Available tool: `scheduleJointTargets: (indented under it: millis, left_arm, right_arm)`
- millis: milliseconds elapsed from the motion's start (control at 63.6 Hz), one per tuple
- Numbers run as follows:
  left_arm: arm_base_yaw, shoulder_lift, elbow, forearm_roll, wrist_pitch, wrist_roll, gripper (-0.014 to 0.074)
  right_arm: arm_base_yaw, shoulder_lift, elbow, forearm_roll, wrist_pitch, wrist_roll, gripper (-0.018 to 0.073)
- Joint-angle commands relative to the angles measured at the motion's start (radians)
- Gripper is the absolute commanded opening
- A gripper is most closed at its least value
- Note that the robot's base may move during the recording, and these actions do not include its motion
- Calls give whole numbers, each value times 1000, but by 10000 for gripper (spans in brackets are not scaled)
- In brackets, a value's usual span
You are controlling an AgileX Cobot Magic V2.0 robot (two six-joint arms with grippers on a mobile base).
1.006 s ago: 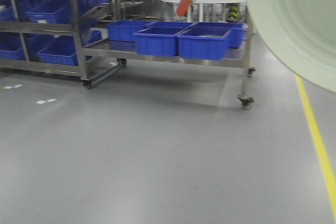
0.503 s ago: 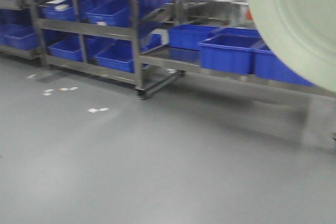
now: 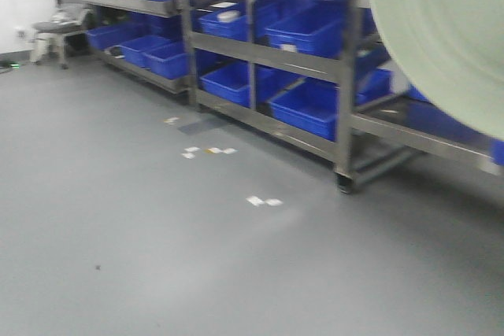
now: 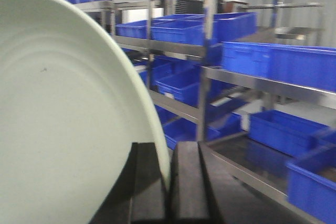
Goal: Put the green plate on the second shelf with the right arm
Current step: 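Drive the base up to the shelving with blue bins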
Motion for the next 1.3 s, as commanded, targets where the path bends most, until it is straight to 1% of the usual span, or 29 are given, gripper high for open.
scheduleJointTargets:
  millis: [0,1289]
  left_arm:
    - [-3,-16,40,0,-82,-2,130]
    - [-3,-16,40,0,-82,-2,130]
  right_arm:
    - [-4,11,-32,10,-112,-1,58]
    - [-4,11,-32,10,-112,-1,58]
